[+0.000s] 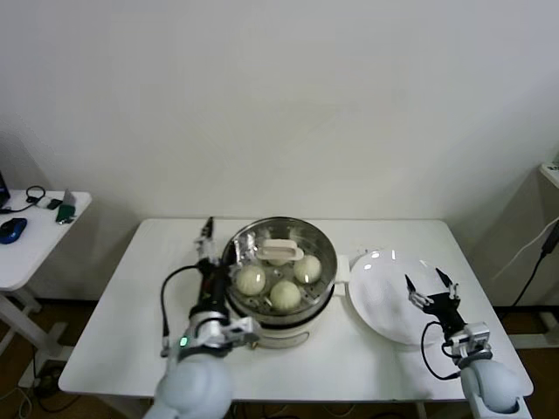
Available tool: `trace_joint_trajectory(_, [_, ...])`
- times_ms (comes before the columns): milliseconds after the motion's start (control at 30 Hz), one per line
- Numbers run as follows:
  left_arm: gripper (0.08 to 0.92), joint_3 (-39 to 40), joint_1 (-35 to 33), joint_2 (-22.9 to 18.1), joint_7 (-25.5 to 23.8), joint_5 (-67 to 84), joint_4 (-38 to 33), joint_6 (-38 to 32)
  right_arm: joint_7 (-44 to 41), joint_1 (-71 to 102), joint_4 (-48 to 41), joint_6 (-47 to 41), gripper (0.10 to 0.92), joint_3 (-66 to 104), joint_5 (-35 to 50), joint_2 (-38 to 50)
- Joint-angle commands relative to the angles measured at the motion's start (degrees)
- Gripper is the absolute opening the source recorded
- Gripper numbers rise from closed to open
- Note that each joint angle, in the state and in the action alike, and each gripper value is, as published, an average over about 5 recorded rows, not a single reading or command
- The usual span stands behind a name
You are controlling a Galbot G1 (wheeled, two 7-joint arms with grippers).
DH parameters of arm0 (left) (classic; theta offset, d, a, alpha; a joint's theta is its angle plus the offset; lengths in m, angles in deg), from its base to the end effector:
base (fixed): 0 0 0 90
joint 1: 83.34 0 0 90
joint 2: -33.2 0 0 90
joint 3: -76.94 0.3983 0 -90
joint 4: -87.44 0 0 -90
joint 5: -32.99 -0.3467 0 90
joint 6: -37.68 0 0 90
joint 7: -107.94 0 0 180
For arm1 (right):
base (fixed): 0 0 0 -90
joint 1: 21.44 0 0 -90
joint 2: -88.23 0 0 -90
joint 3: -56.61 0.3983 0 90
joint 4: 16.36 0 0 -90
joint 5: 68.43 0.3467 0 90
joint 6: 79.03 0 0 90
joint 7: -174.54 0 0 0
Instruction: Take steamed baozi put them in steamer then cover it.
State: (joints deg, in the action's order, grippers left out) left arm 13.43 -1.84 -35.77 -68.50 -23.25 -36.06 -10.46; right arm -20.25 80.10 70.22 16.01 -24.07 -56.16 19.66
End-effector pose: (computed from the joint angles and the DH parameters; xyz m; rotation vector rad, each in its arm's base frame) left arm 0.2205 -0.0461 -0.2751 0.1850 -2.6149 -1.7008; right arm 0.2607 -0.2053 -0.4304 0.1620 -2.9831 0.2409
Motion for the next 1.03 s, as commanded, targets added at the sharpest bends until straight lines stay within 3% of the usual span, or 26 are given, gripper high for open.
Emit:
trace_joint_trajectory(33, [0.823, -31.6, -16.4, -2.2, 13.2, 45.6, -2.5, -42.8, -0.4, 0.1, 0.7, 0.5, 0.823, -0.7, 0.4, 0.4])
trace_joint_trajectory(233, [0.823, -41.2, -24.5, -8.2, 6.3, 58.4, 3.4, -53.3, -0.7, 0.7, 2.2, 1.3, 0.823, -1.7, 0.5, 0.3])
trace_joint_trajectory(433, [0.823, -40.5, -28.1, -12.5, 4.9, 60.9, 9.4, -54.3, -0.9, 1.2, 3.6, 2.8, 0.823, -3.1, 1.1, 0.0])
trace_joint_trajectory(1033, [0.823, -37.0, -27.1, -12.4, 6.0, 58.9, 11.9, -53.2, -1.4, 2.6, 3.7, 4.0, 0.823, -2.7, 1.5, -0.3])
